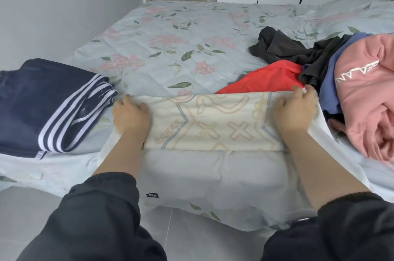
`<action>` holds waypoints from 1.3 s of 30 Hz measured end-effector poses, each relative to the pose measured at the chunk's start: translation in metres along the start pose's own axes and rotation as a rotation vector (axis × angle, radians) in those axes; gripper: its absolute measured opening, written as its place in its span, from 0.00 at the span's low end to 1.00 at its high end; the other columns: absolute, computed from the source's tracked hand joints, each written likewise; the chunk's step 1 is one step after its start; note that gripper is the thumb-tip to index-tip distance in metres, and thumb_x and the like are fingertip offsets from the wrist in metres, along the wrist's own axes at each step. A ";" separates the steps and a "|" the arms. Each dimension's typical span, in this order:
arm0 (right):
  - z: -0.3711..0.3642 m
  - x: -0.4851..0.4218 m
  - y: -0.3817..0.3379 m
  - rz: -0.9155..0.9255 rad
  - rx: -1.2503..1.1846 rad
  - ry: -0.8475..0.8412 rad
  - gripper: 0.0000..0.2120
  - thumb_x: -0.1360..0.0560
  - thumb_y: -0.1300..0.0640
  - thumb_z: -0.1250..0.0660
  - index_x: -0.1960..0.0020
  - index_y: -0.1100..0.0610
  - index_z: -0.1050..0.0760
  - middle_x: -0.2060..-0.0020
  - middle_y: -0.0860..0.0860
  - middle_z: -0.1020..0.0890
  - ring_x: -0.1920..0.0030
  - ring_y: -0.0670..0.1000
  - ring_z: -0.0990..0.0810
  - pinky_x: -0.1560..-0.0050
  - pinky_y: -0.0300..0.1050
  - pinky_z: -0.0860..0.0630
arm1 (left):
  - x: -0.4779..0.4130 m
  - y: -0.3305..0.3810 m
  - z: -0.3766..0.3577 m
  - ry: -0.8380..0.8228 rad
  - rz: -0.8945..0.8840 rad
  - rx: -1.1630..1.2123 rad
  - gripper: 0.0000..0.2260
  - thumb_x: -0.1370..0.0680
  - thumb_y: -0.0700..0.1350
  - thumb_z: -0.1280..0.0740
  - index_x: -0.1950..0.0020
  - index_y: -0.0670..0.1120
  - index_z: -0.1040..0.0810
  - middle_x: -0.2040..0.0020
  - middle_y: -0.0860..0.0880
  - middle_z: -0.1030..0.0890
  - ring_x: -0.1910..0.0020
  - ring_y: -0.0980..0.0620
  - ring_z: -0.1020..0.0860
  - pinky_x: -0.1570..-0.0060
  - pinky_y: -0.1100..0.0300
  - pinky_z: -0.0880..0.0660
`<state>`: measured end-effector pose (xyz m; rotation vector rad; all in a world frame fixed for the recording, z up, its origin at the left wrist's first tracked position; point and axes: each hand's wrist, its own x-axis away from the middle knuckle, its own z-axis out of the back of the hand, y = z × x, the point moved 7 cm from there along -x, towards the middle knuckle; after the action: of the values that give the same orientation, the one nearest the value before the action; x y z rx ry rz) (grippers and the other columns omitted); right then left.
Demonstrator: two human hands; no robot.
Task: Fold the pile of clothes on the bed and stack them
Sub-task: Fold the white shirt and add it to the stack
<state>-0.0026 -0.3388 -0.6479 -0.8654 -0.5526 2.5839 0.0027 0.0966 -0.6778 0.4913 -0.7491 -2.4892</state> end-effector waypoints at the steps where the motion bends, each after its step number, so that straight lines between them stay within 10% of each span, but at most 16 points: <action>1: 0.006 -0.002 0.008 -0.100 -0.071 0.068 0.20 0.26 0.59 0.37 0.36 0.65 0.31 0.34 0.65 0.33 0.37 0.65 0.33 0.40 0.56 0.35 | -0.003 -0.003 0.000 -0.010 0.037 0.070 0.22 0.21 0.47 0.41 0.29 0.41 0.36 0.36 0.37 0.28 0.37 0.37 0.30 0.40 0.46 0.33; 10: -0.006 -0.012 0.060 -0.563 -0.478 0.059 0.11 0.26 0.60 0.37 0.49 0.64 0.21 0.48 0.59 0.18 0.45 0.58 0.21 0.48 0.41 0.30 | -0.015 -0.017 -0.003 0.039 0.286 0.622 0.19 0.23 0.40 0.37 0.31 0.44 0.28 0.38 0.46 0.24 0.36 0.47 0.27 0.36 0.61 0.33; 13: -0.005 -0.011 0.057 -0.581 -0.478 0.053 0.12 0.26 0.60 0.38 0.46 0.64 0.23 0.46 0.59 0.19 0.43 0.59 0.23 0.45 0.44 0.31 | -0.010 -0.006 0.002 0.058 0.174 0.339 0.21 0.22 0.39 0.41 0.28 0.44 0.32 0.35 0.42 0.26 0.35 0.42 0.29 0.37 0.54 0.33; 17: 0.016 -0.011 -0.006 -0.092 -0.050 0.083 0.23 0.30 0.61 0.37 0.35 0.61 0.32 0.37 0.61 0.28 0.38 0.63 0.30 0.40 0.54 0.37 | 0.007 0.061 0.011 0.155 -0.336 -0.062 0.27 0.25 0.37 0.38 0.26 0.43 0.37 0.32 0.39 0.31 0.36 0.38 0.33 0.39 0.47 0.36; 21: -0.033 0.038 -0.081 0.578 0.026 -0.369 0.24 0.21 0.53 0.41 0.27 0.59 0.37 0.27 0.57 0.36 0.27 0.58 0.40 0.29 0.56 0.48 | 0.051 0.110 -0.048 -0.269 -0.752 -0.241 0.22 0.18 0.49 0.46 0.23 0.48 0.41 0.24 0.46 0.39 0.25 0.45 0.44 0.28 0.48 0.45; 25: -0.064 0.039 -0.062 0.489 0.188 -0.569 0.23 0.18 0.49 0.52 0.24 0.52 0.43 0.23 0.50 0.44 0.24 0.50 0.49 0.27 0.55 0.55 | 0.054 0.091 -0.081 -0.523 -0.689 -0.394 0.22 0.17 0.55 0.54 0.22 0.55 0.49 0.21 0.53 0.50 0.23 0.52 0.53 0.26 0.48 0.56; 31: -0.074 0.011 -0.054 0.421 0.261 -0.747 0.33 0.23 0.51 0.38 0.23 0.51 0.49 0.24 0.51 0.44 0.24 0.53 0.48 0.27 0.60 0.55 | 0.022 0.078 -0.077 -0.648 -0.553 -0.425 0.25 0.17 0.46 0.48 0.22 0.58 0.53 0.21 0.55 0.52 0.22 0.49 0.57 0.27 0.41 0.59; 36: -0.062 -0.022 -0.061 0.426 0.538 -0.877 0.24 0.33 0.47 0.27 0.42 0.51 0.32 0.40 0.51 0.26 0.38 0.58 0.30 0.40 0.55 0.38 | -0.002 0.091 -0.057 -0.756 -0.535 -0.468 0.30 0.23 0.51 0.32 0.24 0.54 0.41 0.26 0.48 0.36 0.27 0.45 0.40 0.28 0.45 0.47; 39: -0.050 -0.025 -0.076 0.514 0.642 -0.902 0.21 0.36 0.47 0.24 0.49 0.52 0.28 0.47 0.50 0.21 0.44 0.56 0.24 0.49 0.48 0.36 | -0.005 0.108 -0.045 -0.768 -0.660 -0.549 0.21 0.28 0.48 0.27 0.38 0.44 0.25 0.45 0.48 0.27 0.39 0.45 0.28 0.46 0.57 0.32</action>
<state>0.0635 -0.2718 -0.6369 0.4686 0.3712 3.2144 0.0652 0.0022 -0.6482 -0.5447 -0.0902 -3.3605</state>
